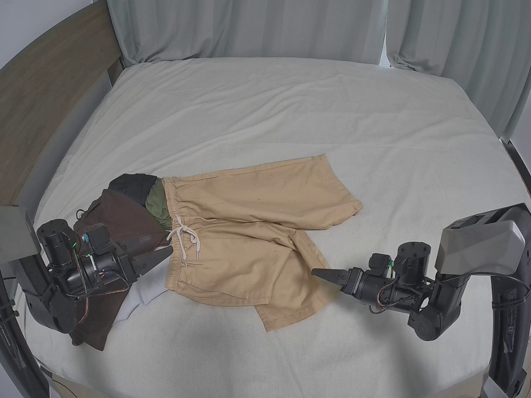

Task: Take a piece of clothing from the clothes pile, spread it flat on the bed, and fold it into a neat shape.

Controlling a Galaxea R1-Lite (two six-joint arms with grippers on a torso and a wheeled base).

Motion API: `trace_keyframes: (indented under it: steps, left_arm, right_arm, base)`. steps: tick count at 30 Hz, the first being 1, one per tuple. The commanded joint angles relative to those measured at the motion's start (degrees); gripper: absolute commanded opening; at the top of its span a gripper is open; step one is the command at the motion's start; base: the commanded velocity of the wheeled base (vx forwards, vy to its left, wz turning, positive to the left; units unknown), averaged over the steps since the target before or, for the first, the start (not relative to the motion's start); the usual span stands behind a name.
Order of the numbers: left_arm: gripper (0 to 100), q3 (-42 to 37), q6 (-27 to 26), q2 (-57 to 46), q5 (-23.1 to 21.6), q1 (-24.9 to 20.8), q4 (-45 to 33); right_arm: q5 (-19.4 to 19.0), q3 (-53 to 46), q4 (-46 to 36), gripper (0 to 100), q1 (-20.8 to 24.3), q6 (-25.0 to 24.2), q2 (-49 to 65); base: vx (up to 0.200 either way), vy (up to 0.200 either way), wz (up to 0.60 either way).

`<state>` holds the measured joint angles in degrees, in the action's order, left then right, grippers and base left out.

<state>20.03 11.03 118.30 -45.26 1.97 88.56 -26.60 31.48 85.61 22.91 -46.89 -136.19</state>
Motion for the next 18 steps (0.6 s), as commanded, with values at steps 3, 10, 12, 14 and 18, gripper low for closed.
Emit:
trace_keyframes:
  steps: [3, 10, 12, 14, 18]
  left_arm:
    - [100, 0.01, 0.04, 0.09, 0.0, 0.05, 0.03]
    - [100, -0.08, 0.04, 0.35, 0.0, 0.05, 0.03]
    - [100, 0.01, 0.04, 0.27, 0.0, -0.04, 0.03]
    - [100, 0.01, 0.04, 0.27, 0.0, -0.04, 0.03]
    - [100, -0.08, -0.05, 0.35, 0.0, -0.04, 0.03]
  right_arm:
    - [-0.03, 0.43, -0.62, 100, 0.38, -1.72, -0.74]
    - [-0.03, 1.66, -0.62, 100, -0.23, -2.69, -2.59]
    - [-0.03, 2.36, -0.71, 100, -0.93, -3.56, -3.99]
    - [0.06, 3.06, -1.42, 100, -1.46, -3.83, -4.43]
    - [1.2, 4.21, -1.68, 100, -1.99, -4.53, -4.52]
  base:
    - [0.0, 0.0, 0.0]
    - [0.0, 0.0, 0.0]
    - [0.0, 0.0, 0.0]
    - [0.0, 0.0, 0.0]
    - [0.0, 0.0, 0.0]
